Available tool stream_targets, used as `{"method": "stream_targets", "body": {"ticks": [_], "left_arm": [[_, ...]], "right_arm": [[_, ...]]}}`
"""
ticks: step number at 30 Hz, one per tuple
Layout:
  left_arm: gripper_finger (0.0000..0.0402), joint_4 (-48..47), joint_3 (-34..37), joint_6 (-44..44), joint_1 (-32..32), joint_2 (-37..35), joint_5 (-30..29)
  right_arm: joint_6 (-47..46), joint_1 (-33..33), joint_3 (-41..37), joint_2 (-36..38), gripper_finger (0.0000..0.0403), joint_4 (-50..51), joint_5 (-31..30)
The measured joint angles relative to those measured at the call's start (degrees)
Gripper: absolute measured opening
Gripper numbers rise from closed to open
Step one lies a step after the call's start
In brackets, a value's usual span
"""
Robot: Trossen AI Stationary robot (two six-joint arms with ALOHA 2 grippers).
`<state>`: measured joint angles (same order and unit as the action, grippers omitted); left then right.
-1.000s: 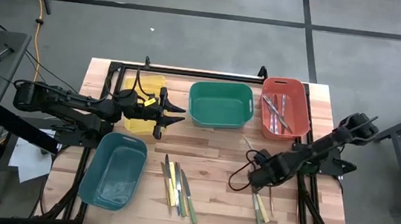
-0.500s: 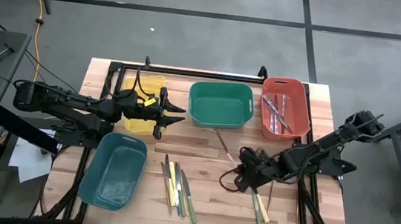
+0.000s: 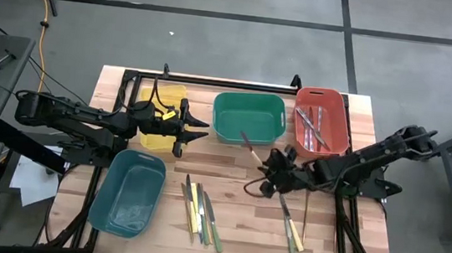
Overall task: Sort silverware by color (type)
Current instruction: Put the yellow knife into the green bin
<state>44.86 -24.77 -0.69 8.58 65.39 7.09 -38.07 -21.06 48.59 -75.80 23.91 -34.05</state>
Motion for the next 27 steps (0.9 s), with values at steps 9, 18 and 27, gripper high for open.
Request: {"method": "stream_targets", "body": {"ticks": [9,18,27], "left_arm": [[0.0115,0.0,0.0,-1.5,0.0,0.0,0.0],[0.0115,0.4,0.0,-1.8,0.0,0.0,-0.1],[0.0115,1.9,0.0,-2.6,0.0,0.0,-0.1]], "right_arm": [[16.1,12.1,-17.1,9.2,0.0051,-35.8,12.0],[28.5,24.5,-23.9,7.0,0.0051,-60.4,24.9],[38.3,28.5,-21.7,6.2,0.0051,-63.1,28.8]]}}
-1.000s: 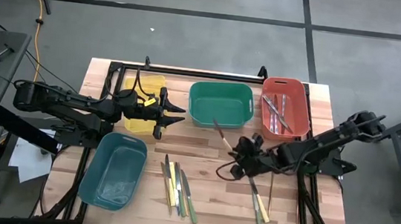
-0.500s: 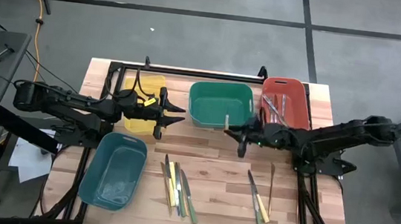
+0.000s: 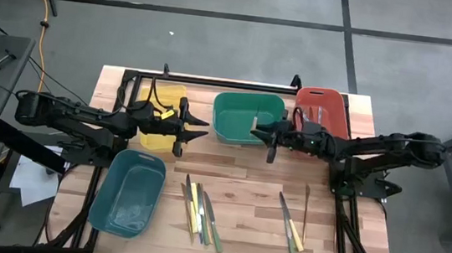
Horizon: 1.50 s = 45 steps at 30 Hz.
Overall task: Sort silverware by color (type)
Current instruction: Put the yellow knife into the green bin
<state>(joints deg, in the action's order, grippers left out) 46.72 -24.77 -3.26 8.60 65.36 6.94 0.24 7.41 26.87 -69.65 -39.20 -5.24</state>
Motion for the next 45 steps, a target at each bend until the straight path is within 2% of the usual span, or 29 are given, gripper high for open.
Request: {"method": "stream_targets", "body": {"ticks": [7,12,45], "left_arm": [[0.0115,0.0,-0.7,0.0,0.0,0.0,0.0],[0.0115,-0.1,-0.7,0.0,0.0,0.0,0.0],[0.0115,-0.1,-0.7,0.1,0.0,0.0,0.0]], "right_arm": [[-0.6,1.3,0.0,0.0,0.0051,-0.6,4.1],[-2.8,1.2,0.0,0.0,0.0051,-1.0,4.3],[-2.6,1.2,0.0,-0.1,0.0051,0.1,4.9]]}}
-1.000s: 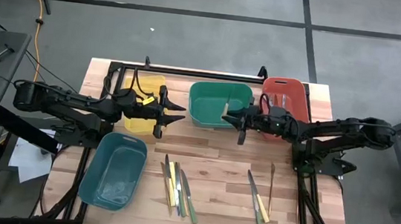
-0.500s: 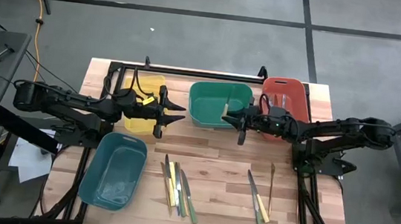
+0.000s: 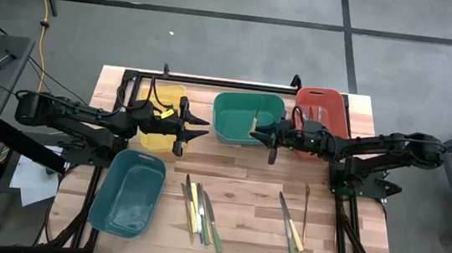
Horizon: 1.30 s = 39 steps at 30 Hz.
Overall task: Sort silverware by color (type)
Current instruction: Put the yellow knife into the green bin
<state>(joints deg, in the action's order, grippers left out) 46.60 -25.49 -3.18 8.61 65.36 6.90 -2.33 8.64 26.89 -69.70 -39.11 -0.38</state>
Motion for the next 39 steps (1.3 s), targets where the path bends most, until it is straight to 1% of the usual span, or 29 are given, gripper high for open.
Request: {"method": "stream_targets", "body": {"ticks": [2,5,7,10,13,17,20,23,26,29,32,39], "left_arm": [[0.0115,0.0,0.0,0.0,0.0,0.0,-0.4],[0.0115,0.5,-0.5,0.1,0.0,1.5,-3.2],[0.0115,0.3,-1.9,1.0,0.1,4.0,-3.8],[0.0115,0.5,-5.3,1.1,0.1,9.9,-3.8],[0.0115,-0.4,-8.3,1.2,0.1,15.5,-5.3],[0.0115,-0.7,-9.9,1.1,1.0,18.2,-5.8],[0.0115,-1.6,-9.9,1.5,1.6,15.4,-3.8],[0.0115,-6.9,-9.9,2.1,1.6,10.0,-1.8],[0.0115,-12.4,-9.9,2.5,0.9,4.7,-1.7],[0.0115,-14.9,-9.9,2.5,-0.1,1.6,-1.6],[0.0115,-16.9,-9.9,1.6,-1.3,0.2,-1.7],[0.0115,-21.4,-9.9,0.4,-2.1,0.7,-2.1]], "right_arm": [[0.0,0.0,0.0,-0.1,0.0051,-0.1,0.0],[-0.3,0.0,0.0,-2.6,0.0051,-2.5,0.0],[-0.3,0.0,0.7,-5.3,0.0051,-4.0,0.0],[-0.8,0.4,3.3,-9.7,0.0051,-3.7,-0.8],[-5.0,1.6,6.1,-13.3,0.0051,-0.5,-5.7],[-8.4,3.5,9.0,-16.3,0.0051,10.9,-12.6],[-10.2,4.4,9.6,-17.2,0.0051,15.2,-15.8],[-11.2,5.2,10.6,-17.1,0.0051,20.2,-16.1],[-10.6,5.9,14.5,-17.1,0.0051,29.7,-16.1],[-9.6,6.0,18.2,-17.2,0.0051,35.6,-16.2],[-7.6,5.9,20.8,-17.2,0.0051,36.1,-16.4],[-3.6,7.2,26.0,-17.2,0.0051,40.0,-16.0]]}}
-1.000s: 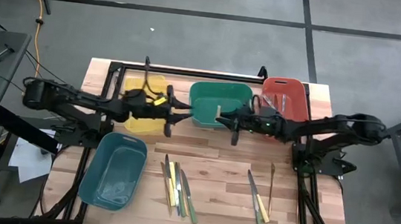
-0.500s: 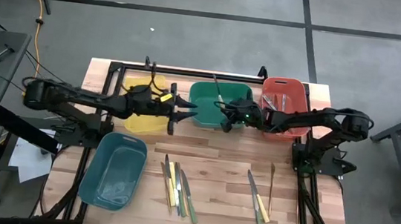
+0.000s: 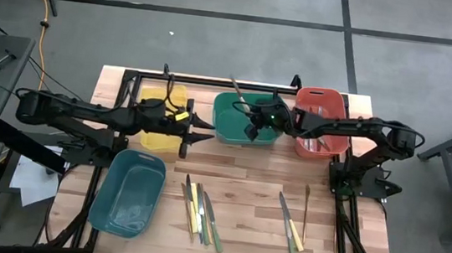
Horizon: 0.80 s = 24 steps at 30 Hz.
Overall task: Sort silverware by color (type)
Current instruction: Put the yellow knife into the green bin
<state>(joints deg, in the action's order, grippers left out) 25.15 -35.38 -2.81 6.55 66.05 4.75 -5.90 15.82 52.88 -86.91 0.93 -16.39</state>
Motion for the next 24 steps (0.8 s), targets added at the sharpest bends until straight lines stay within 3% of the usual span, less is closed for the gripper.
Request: {"method": "stream_targets", "body": {"ticks": [14,21,24], "left_arm": [[0.0115,-2.1,0.0,-4.5,0.1,0.1,-4.2],[0.0115,6.7,0.0,-4.3,0.2,-0.4,-4.2],[0.0115,7.9,0.0,-4.1,-0.3,-0.4,-4.2]], "right_arm": [[-1.4,2.6,2.3,0.0,0.0051,9.6,4.6],[-3.0,2.6,11.2,-2.4,0.0051,35.0,4.5],[-1.2,2.6,14.7,-5.0,0.0051,40.3,4.5]]}}
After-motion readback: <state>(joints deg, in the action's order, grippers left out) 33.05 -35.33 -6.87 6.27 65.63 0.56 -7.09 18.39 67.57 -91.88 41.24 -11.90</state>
